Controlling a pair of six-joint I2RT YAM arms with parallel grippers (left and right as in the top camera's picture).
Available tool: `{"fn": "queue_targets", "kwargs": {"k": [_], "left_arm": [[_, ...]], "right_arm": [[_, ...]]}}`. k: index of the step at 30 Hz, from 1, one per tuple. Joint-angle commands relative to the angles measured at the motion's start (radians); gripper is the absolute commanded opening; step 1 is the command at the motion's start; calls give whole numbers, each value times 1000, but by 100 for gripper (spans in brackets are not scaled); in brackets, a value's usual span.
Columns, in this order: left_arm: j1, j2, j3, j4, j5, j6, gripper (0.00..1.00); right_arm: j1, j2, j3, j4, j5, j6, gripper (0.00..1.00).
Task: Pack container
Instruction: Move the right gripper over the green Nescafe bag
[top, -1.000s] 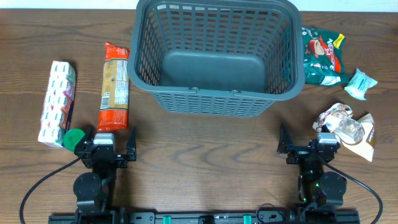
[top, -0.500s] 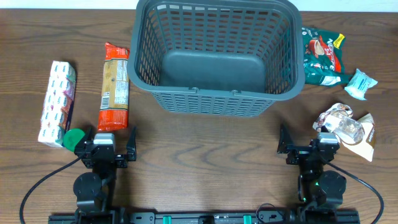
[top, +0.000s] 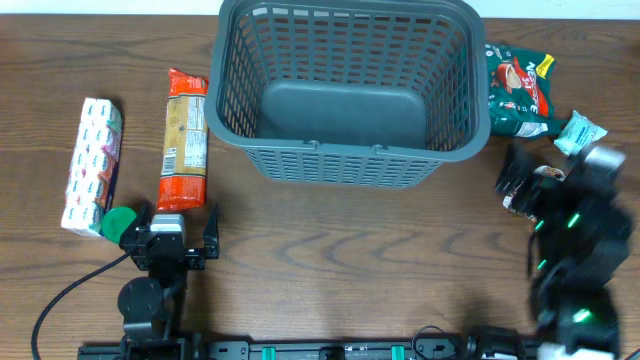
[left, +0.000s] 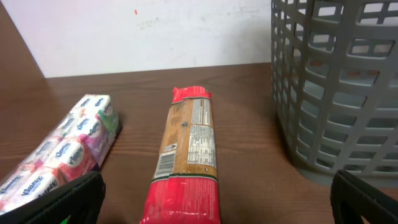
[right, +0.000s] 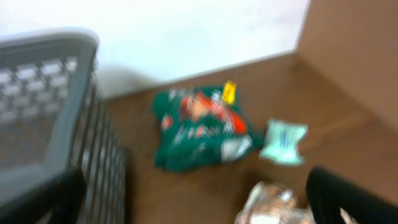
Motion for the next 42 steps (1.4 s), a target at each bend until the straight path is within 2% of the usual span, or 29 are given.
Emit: {"fn": "queue_targets", "kwargs": {"k": [1,9,13,16,23,37,42], "left_arm": [[5,-6,-26,-8,10,6,99],[5,-6,-26,-8,10,6,99],[5,-5,-26,-8,10,6,99],[5,-5,-26,-8,10,6,99],[5,-5,-26,-8,10,6,99],[5,-5,-26,-8,10,6,99],[5,-6,-26,-8,10,6,99]], "right_arm": [[-67,210,345,-148,6,7,99],[-175,704,1107,-607,-172,-127,99],[-193,897,1363,-759,-180,-173,99],[-206,1017,1477,-832,-224,-220,99],[-217,1170,1523,-904,-223,-257,99],[-217,1174,1522,-863,-219,-259,99],[-201,1175,1522,-789,-223,-313,99]]}}
